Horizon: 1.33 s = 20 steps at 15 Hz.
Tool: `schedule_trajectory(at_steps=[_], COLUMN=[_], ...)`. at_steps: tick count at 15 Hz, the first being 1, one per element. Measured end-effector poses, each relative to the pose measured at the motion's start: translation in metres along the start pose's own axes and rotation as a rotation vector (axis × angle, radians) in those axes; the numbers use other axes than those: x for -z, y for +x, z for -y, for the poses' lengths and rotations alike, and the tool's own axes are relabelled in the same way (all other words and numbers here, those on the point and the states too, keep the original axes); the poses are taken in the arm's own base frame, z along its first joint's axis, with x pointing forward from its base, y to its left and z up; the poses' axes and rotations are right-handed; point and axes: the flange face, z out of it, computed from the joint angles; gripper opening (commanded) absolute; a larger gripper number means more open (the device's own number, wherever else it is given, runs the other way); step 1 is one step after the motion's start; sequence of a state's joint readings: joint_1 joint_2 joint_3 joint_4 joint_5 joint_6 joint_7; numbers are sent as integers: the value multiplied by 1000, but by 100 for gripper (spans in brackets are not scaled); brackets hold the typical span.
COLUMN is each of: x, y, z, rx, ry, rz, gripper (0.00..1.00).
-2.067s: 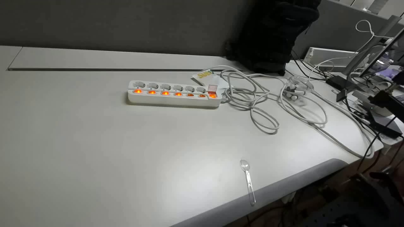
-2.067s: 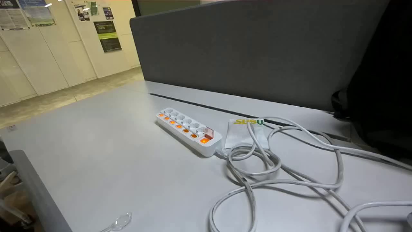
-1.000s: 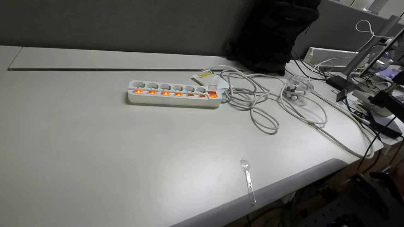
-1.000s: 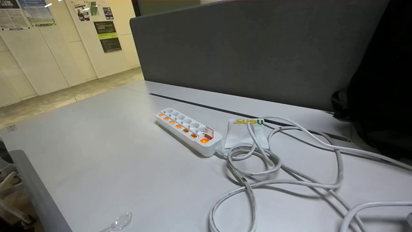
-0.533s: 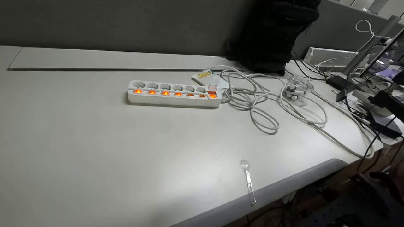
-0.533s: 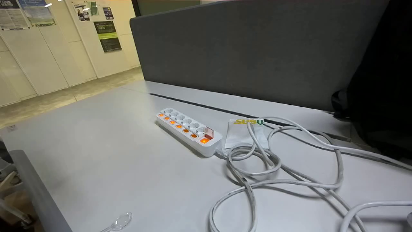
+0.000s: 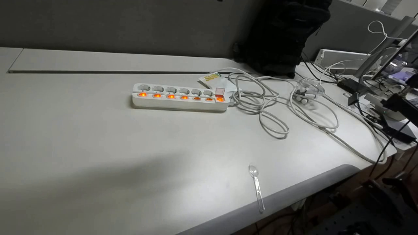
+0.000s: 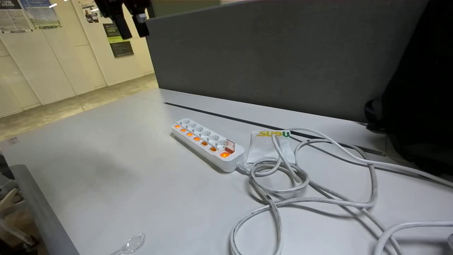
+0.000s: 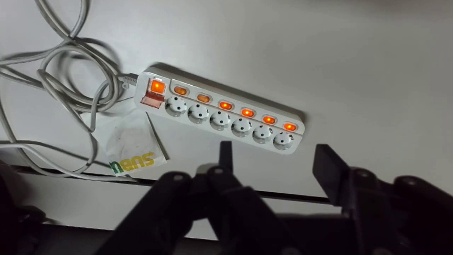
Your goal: Switch off the third switch from the left
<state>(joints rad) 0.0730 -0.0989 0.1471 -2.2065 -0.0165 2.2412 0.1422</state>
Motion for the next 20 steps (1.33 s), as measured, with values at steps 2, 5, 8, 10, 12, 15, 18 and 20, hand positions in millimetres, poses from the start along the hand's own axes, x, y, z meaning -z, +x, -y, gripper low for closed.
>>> schedule_trajectory(at_steps=[2, 5, 8, 10, 12, 15, 18, 20], x=[-22, -55, -85, -105, -122, -136, -135, -135], y=[8, 17, 24, 27, 30, 34, 36, 36], z=[7, 11, 6, 0, -6, -12, -12, -12], rx=[-44, -102, -132, -147, -161, -179, -179, -179], ry=[-17, -29, -29, -29, -31, -26, -25, -25], rz=[-5, 32, 82, 115, 140, 161, 159, 159], gripper=[19, 1, 0, 0, 1, 1, 1, 0])
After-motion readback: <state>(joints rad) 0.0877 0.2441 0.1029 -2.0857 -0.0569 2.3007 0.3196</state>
